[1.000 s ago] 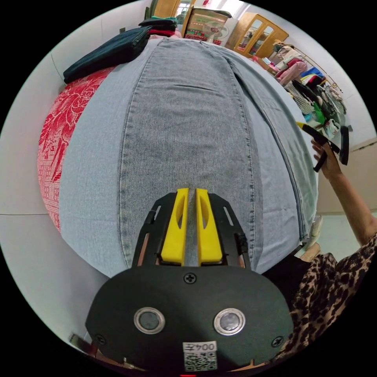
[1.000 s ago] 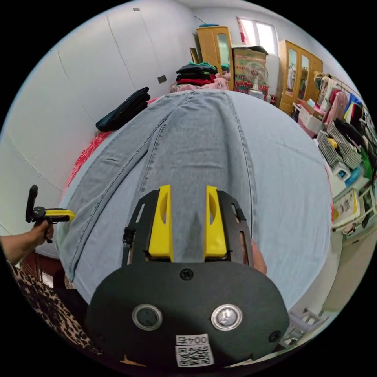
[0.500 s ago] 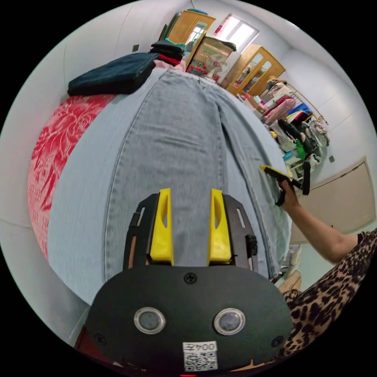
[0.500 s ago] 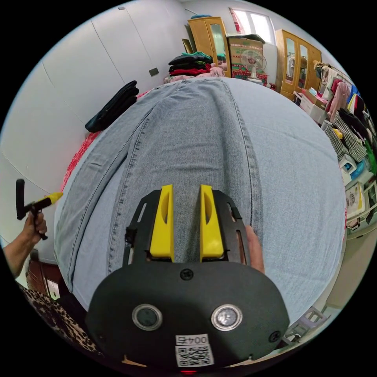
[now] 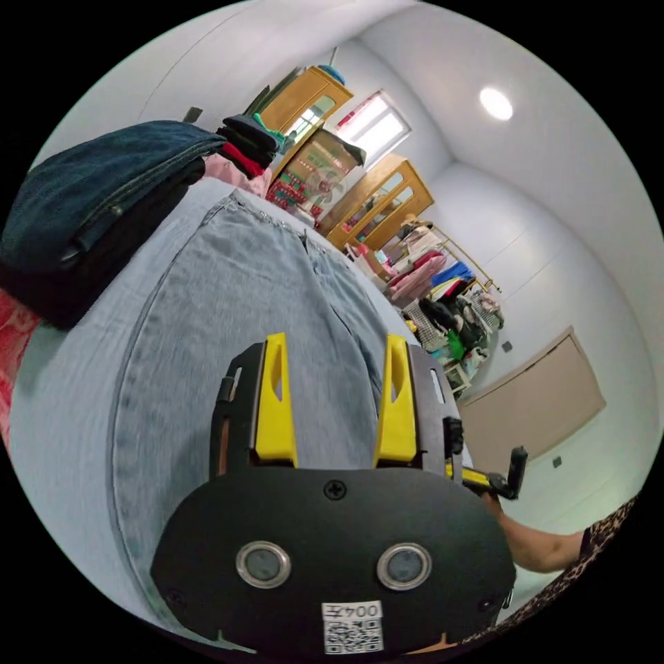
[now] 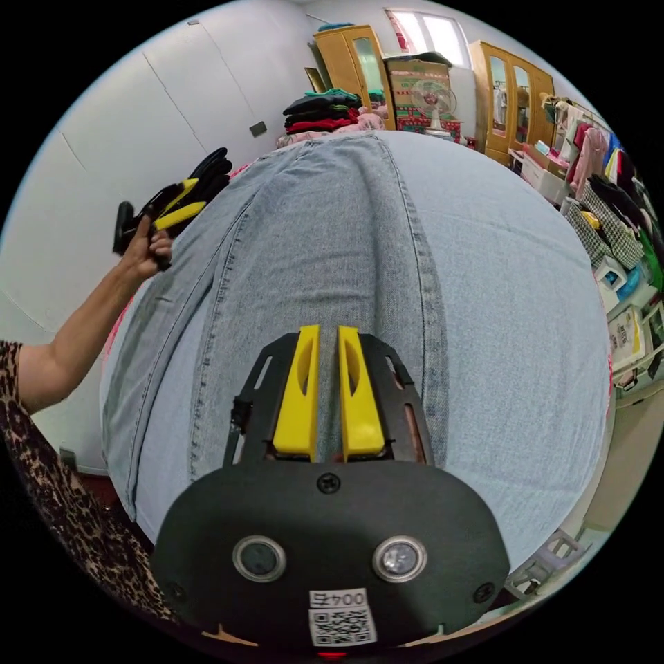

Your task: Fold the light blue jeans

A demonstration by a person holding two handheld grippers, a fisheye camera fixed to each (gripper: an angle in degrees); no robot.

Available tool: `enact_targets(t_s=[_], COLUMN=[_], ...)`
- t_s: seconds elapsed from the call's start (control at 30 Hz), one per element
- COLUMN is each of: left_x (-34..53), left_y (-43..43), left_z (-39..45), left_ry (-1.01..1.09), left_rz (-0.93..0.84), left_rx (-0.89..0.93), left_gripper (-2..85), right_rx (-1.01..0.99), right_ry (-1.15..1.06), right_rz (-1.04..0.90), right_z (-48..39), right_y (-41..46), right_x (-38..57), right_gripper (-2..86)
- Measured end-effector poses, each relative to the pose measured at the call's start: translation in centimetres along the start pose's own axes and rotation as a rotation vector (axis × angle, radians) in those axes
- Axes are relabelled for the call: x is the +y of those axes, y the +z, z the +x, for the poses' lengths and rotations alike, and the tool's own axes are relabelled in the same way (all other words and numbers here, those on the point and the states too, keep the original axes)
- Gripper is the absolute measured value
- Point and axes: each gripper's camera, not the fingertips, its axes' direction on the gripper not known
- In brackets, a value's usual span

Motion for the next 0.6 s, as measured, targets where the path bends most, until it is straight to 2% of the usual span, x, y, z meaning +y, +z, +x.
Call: enact_targets(t_s=[0.13, 0.23, 0.33, 0.4, 0.53, 0.6], left_x=[-3.3, -4.5, -4.5, -4.8, -6.9, -7.2], left_y=[3.9, 5.2, 4.0, 3.3, 5.0, 4.8], left_z=[-4.0, -6.0, -6.2, -6.0, -6.0, -5.7], left_ry=[-0.106, -0.163, -0.113, -0.081, -0.075, -0.065], left_rz=[0.089, 0.095, 0.189, 0.241, 0.121, 0.136], left_rx=[0.171, 0.282, 0.321, 0.309, 0.361, 0.340], left_gripper=[18.4, 18.3, 18.0, 17.6, 17.0, 16.5], right_rx=[-0.081, -0.114, -0.220, -0.259, -0.332, -0.381], right_ry=[0.038, 0.106, 0.210, 0.233, 0.266, 0.241], right_rz=[0.048, 0.162, 0.218, 0.142, 0.030, -0.052], right_z=[1.3, 4.0, 8.4, 11.1, 13.2, 13.1], right_y=[-1.7, -4.3, -6.1, -5.9, -4.6, -4.0], right_x=[-1.3, -3.6, -7.1, -10.2, -13.3, -15.0], right_gripper=[11.0, 13.5, 13.4, 13.1, 11.9, 10.9])
